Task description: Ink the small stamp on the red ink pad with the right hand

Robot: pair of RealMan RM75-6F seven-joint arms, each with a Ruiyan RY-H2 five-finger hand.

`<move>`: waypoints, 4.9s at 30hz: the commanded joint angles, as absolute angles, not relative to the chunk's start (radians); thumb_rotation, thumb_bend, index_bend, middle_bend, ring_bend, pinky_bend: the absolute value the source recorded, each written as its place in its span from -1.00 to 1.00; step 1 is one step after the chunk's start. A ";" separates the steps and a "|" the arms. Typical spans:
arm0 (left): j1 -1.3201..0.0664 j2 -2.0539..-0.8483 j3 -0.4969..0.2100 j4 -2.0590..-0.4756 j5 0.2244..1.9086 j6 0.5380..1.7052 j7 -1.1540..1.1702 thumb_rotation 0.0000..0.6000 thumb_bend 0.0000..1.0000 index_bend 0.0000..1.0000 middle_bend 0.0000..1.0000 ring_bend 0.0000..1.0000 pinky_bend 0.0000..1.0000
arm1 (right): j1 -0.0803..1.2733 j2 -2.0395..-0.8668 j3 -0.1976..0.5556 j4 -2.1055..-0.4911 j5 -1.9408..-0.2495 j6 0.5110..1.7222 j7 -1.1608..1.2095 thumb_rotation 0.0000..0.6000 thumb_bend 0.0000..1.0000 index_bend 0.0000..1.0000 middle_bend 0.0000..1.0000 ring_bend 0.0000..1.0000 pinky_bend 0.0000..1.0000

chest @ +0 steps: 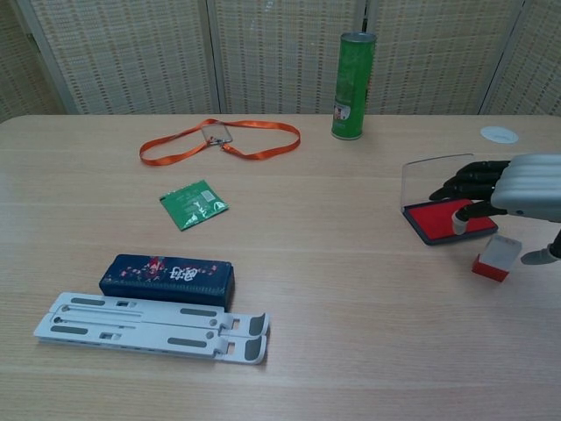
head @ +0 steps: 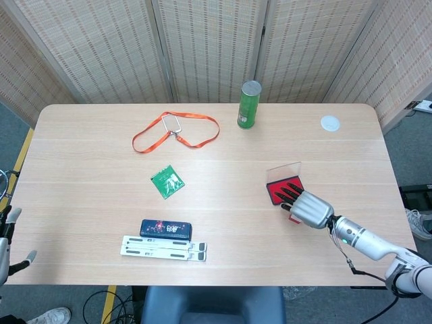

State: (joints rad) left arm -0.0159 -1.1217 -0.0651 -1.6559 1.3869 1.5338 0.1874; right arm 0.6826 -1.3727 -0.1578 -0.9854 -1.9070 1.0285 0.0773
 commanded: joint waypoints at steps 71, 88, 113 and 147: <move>-0.024 -1.126 -0.059 -1.642 1.397 1.514 0.173 1.00 -0.54 -1.00 -0.88 -0.80 -0.46 | 0.678 -1.293 -0.149 -1.142 -1.760 1.085 0.155 1.00 -0.55 0.30 0.65 0.12 -0.14; -0.030 -1.116 -0.056 -1.642 1.397 1.494 0.147 1.00 -0.54 -1.00 -0.87 -0.80 -0.46 | 0.757 -1.139 -0.047 -1.442 -1.496 0.778 -0.161 1.00 -0.49 0.70 1.00 0.80 0.68; -0.024 -1.094 -0.048 -1.653 1.433 1.514 0.097 1.00 -0.54 -1.00 -0.86 -0.80 -0.46 | 0.819 -1.367 0.021 -1.227 -1.212 0.680 -0.432 1.00 -0.43 0.75 1.00 0.80 0.68; -0.017 -1.089 -0.043 -1.656 1.445 1.526 0.093 1.00 -0.54 -1.00 -0.86 -0.80 -0.46 | 0.820 -1.460 0.006 -1.090 -1.276 0.659 -0.367 1.00 -0.45 0.78 1.00 0.80 0.68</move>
